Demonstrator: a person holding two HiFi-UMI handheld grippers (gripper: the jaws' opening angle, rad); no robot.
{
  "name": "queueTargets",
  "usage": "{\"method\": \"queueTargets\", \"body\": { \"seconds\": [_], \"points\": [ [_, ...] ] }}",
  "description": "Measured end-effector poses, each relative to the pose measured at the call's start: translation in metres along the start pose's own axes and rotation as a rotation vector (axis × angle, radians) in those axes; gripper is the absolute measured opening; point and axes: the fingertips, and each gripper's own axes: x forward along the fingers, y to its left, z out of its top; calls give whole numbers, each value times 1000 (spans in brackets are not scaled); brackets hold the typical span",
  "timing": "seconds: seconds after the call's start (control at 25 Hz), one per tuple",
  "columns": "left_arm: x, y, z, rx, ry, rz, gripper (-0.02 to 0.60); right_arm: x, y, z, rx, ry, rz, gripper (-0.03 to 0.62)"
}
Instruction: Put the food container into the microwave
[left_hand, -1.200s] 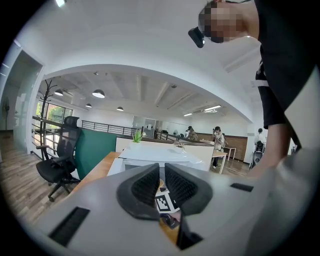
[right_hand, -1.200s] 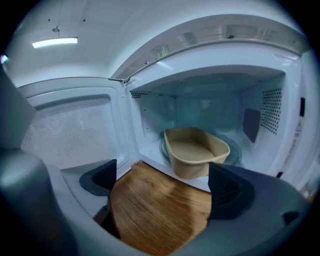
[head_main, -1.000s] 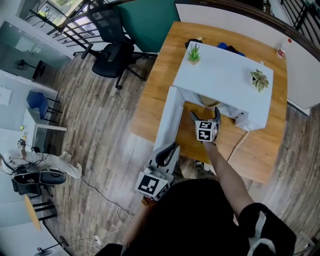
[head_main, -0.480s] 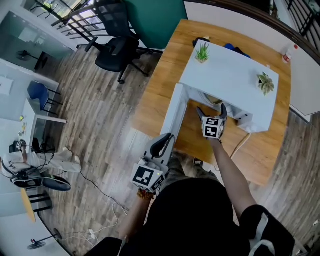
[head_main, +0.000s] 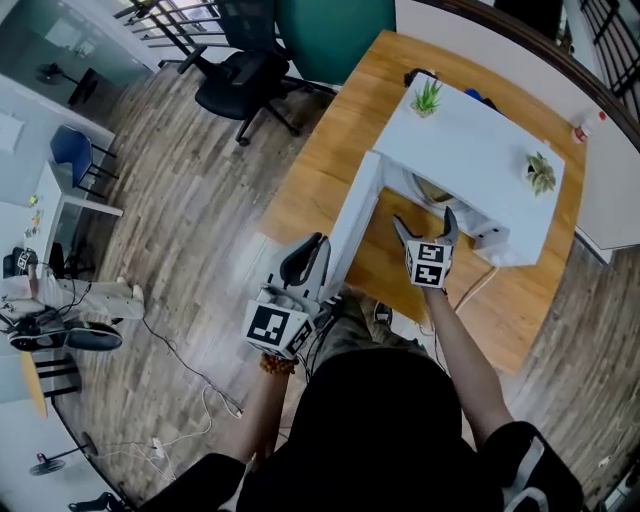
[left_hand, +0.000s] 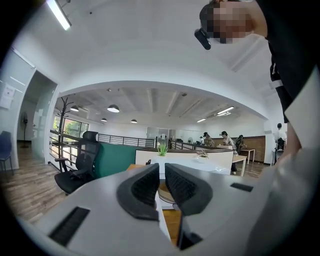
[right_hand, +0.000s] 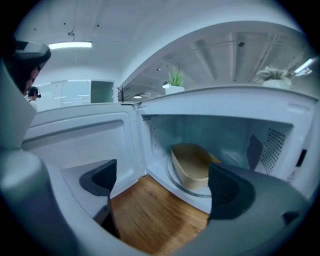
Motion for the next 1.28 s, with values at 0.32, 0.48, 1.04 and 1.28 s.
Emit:
{"method": "queueTargets", "body": {
  "seconds": [0.32, 0.48, 1.04, 1.28],
  "points": [
    [18, -18, 20, 18, -62, -67, 51, -60, 23, 50, -22, -125, 69, 586],
    [28, -40, 27, 28, -91, -112, 51, -93, 28, 83, -23, -207, 97, 581],
    [23, -69, 77, 165, -235, -111, 51, -197, 46, 205, -108, -569, 77, 458],
    [16, -74, 90, 167, -297, -84, 51, -235, 42, 229, -138, -723, -35, 276]
  ]
}}
